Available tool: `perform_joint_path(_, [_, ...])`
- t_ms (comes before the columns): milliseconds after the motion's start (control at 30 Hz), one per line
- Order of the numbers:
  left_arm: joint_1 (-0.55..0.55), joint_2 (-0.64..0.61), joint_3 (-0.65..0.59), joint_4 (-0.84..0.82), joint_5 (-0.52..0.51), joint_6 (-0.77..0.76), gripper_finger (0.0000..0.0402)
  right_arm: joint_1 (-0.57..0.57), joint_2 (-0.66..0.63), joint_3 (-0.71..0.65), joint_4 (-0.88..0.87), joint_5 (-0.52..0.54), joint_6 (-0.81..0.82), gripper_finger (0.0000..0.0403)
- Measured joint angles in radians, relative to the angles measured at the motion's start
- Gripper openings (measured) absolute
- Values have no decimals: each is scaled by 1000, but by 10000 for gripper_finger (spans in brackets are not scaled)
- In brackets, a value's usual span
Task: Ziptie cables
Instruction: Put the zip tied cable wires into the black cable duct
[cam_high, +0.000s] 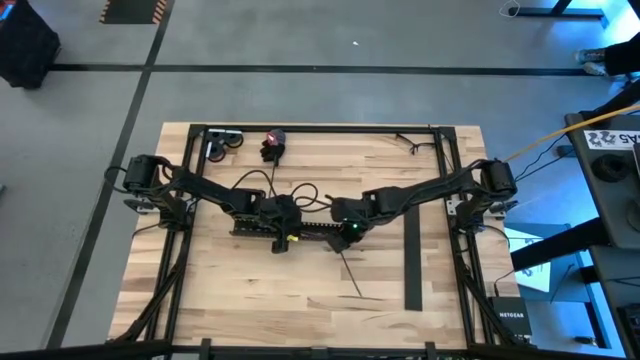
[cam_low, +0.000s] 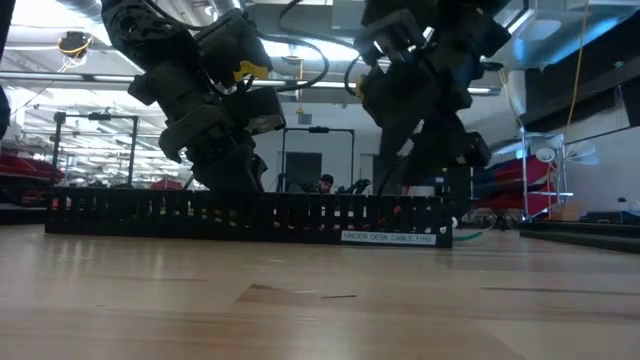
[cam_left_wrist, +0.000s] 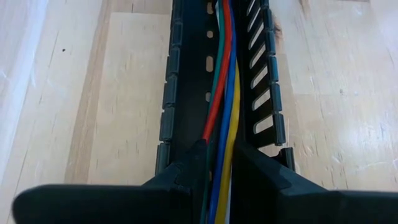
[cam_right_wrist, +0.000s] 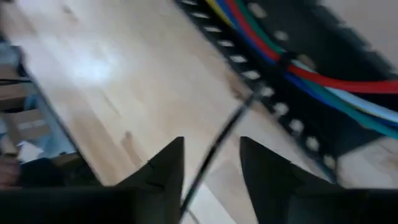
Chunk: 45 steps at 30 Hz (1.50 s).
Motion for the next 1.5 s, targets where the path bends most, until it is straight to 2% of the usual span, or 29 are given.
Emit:
perform_joint_path(67, [0, 0, 0, 1, 0, 0, 76, 0, 0, -8, 37, -22, 0, 114])
perform_joint_path(200, [0, 0, 0, 1, 0, 3, 76, 0, 0, -13, 47, -15, -20, 22])
perform_joint_path(233, [0, 0, 0, 1, 0, 4, 76, 3, 0, -13, 39, -5, -28, 12])
perform_joint_path(433, [0, 0, 0, 6, 0, 4, 76, 38, 0, -14, 21, 82, -41, 2])
perform_joint_path(633, [0, 0, 0, 42, 0, -3, 76, 79, 36, -14, -2, 125, -3, 1])
perform_joint_path(800, [0, 0, 0, 43, 1, -24, 76, 102, 23, -14, -110, 199, 23, 1])
perform_joint_path(1000, [1, 0, 0, 43, 0, -24, 76, 98, 0, -13, -116, 200, 24, 0])
perform_joint_path(1200, [1, 0, 0, 46, 0, -43, 76, 106, 23, -6, 5, 214, 32, 0])
perform_joint_path(1500, [1, 1, 0, 50, 0, -70, 76, 117, 88, -6, 27, 193, 45, 0])
